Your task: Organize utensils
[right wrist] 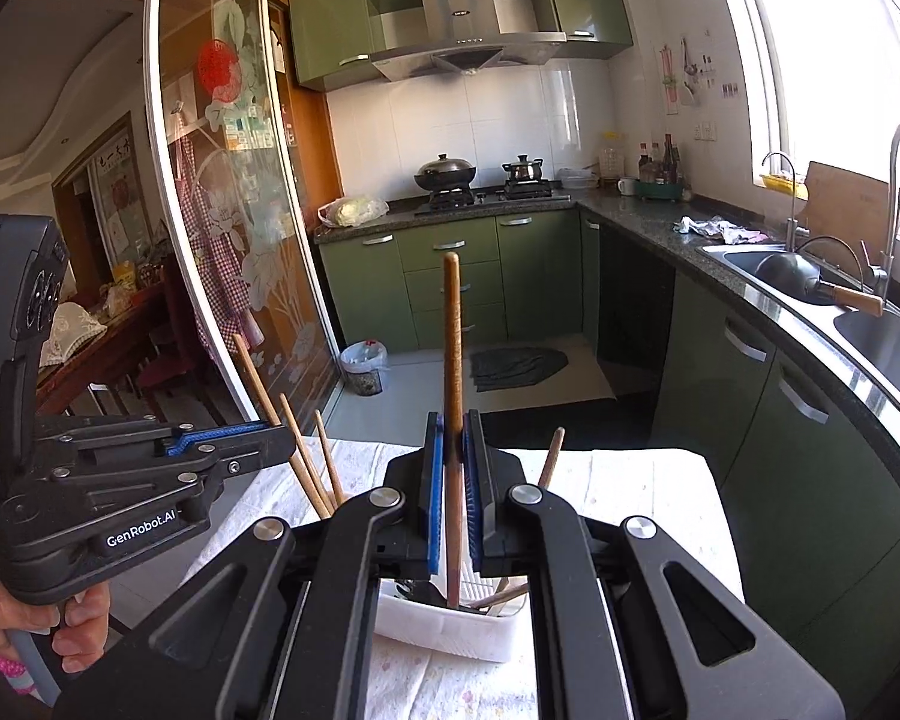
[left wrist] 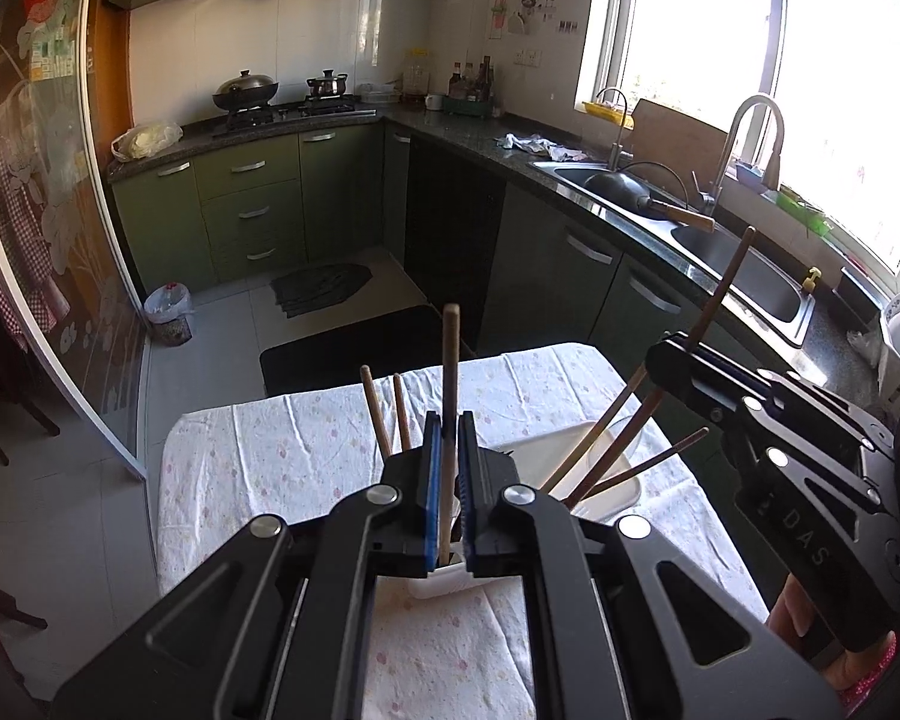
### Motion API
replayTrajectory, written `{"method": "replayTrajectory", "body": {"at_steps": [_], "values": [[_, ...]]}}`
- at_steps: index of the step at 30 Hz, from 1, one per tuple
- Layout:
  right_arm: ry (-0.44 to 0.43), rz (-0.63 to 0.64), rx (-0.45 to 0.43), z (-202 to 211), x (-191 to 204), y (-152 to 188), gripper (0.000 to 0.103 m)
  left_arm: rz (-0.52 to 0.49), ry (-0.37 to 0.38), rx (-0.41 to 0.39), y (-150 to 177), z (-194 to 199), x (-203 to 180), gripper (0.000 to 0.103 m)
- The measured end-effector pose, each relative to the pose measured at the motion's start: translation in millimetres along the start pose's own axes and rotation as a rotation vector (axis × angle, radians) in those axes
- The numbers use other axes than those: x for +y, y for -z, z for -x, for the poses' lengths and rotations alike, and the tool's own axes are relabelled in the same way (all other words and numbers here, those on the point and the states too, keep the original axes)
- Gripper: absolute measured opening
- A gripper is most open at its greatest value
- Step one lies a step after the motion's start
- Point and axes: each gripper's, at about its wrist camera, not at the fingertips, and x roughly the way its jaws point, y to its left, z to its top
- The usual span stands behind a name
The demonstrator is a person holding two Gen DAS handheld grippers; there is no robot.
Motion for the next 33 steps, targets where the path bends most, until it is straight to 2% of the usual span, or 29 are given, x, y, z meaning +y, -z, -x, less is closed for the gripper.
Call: {"method": "replayTrajectory", "body": {"at_steps": [9, 11, 15, 19, 23, 24, 26, 30, 32, 33], "values": [[0.028, 0.010, 0.049, -22.4, 0.0, 43.4, 0.008, -0.018, -0.016, 0.044, 31.4, -23.8, 1.3, 0.006], [0.040, 0.017, 0.041, -21.6, 2.0, 47.8, 0.016, -0.016, -0.018, 0.044, 37.5, -25.6, 2.1, 0.006], [0.044, 0.009, 0.008, -7.1, 2.3, 52.7, 0.023, -0.018, -0.029, 0.023, 48.8, -21.5, 2.2, 0.006], [0.020, -0.014, -0.050, 28.2, 0.9, 60.7, 0.044, -0.025, -0.039, -0.016, 62.8, -6.4, -3.3, 0.009], [0.005, -0.017, -0.093, 72.8, 2.6, 78.4, 0.051, -0.046, -0.067, -0.076, 79.9, 19.3, -13.0, 0.015], [0.000, -0.019, -0.100, 83.8, 2.6, 83.5, 0.052, -0.050, -0.077, -0.091, 85.2, 26.1, -16.0, 0.017], [-0.004, -0.021, -0.114, 106.5, 0.5, 95.8, 0.062, -0.059, -0.094, -0.120, 97.3, 41.0, -21.8, 0.023], [0.000, -0.032, -0.131, 150.0, -4.6, 126.7, 0.075, -0.056, -0.119, -0.170, 124.1, 72.0, -31.2, 0.051], [-0.002, -0.040, -0.127, 171.5, -6.7, 145.1, 0.089, -0.057, -0.137, -0.206, 140.8, 89.8, -35.8, 0.060], [-0.003, -0.042, -0.127, 181.7, -7.3, 153.8, 0.092, -0.061, -0.152, -0.225, 149.5, 98.9, -38.5, 0.066]]}}
